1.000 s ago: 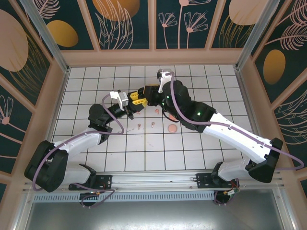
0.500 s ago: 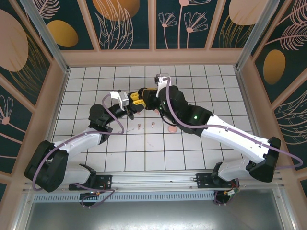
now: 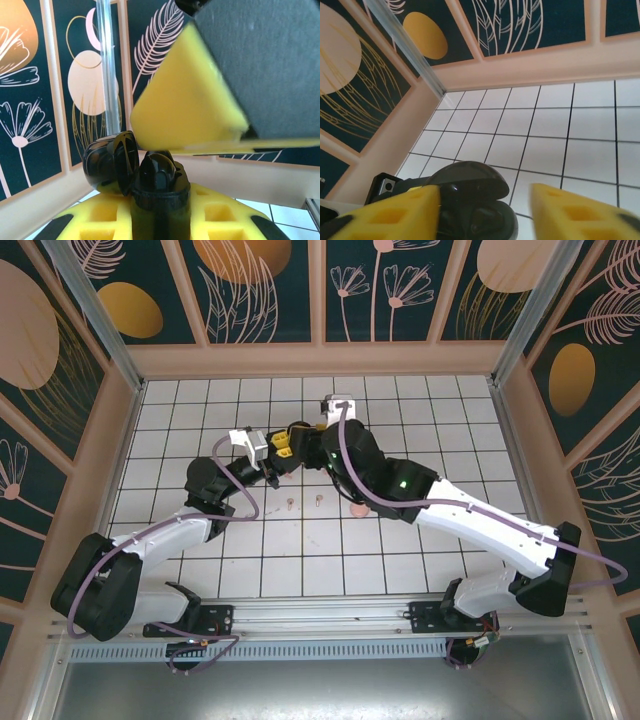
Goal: Insert the wireless bluetooth earbuds into the charging case
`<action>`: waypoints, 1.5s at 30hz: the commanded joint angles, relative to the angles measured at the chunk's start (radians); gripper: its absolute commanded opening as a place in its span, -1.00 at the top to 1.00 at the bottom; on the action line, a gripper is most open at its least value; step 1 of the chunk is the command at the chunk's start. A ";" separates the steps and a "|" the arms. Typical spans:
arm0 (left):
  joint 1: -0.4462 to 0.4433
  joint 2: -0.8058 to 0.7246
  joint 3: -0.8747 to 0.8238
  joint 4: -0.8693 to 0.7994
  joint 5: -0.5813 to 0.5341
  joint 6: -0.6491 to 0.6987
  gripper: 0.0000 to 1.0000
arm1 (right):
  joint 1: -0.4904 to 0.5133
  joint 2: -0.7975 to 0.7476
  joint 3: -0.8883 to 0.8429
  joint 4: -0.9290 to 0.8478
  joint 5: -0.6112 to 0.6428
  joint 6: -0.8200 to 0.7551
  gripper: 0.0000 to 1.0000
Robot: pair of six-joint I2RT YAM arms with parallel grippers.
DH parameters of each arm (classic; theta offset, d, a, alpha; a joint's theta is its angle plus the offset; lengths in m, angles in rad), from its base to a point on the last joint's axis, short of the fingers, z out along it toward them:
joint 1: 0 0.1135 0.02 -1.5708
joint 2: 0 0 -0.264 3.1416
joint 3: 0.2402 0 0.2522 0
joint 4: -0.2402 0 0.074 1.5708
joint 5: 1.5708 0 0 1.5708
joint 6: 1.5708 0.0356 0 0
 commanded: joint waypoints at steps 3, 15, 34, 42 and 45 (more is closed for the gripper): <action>-0.004 0.000 0.014 0.054 -0.012 -0.010 1.00 | -0.046 -0.100 0.058 0.011 -0.090 -0.004 -0.29; -0.004 0.014 0.001 -0.029 0.031 0.029 1.00 | -0.314 0.003 0.228 -0.187 -0.496 0.009 -0.18; -0.007 0.030 0.032 -0.225 0.098 0.147 1.00 | -0.396 0.332 0.434 -0.444 -0.843 -0.131 1.00; -0.007 0.041 0.056 -0.228 0.075 0.167 1.00 | -0.375 0.265 0.277 -0.443 -0.909 -0.123 1.00; -0.007 0.046 0.061 -0.225 0.053 0.169 1.00 | -0.353 0.202 0.204 -0.429 -0.929 -0.105 1.00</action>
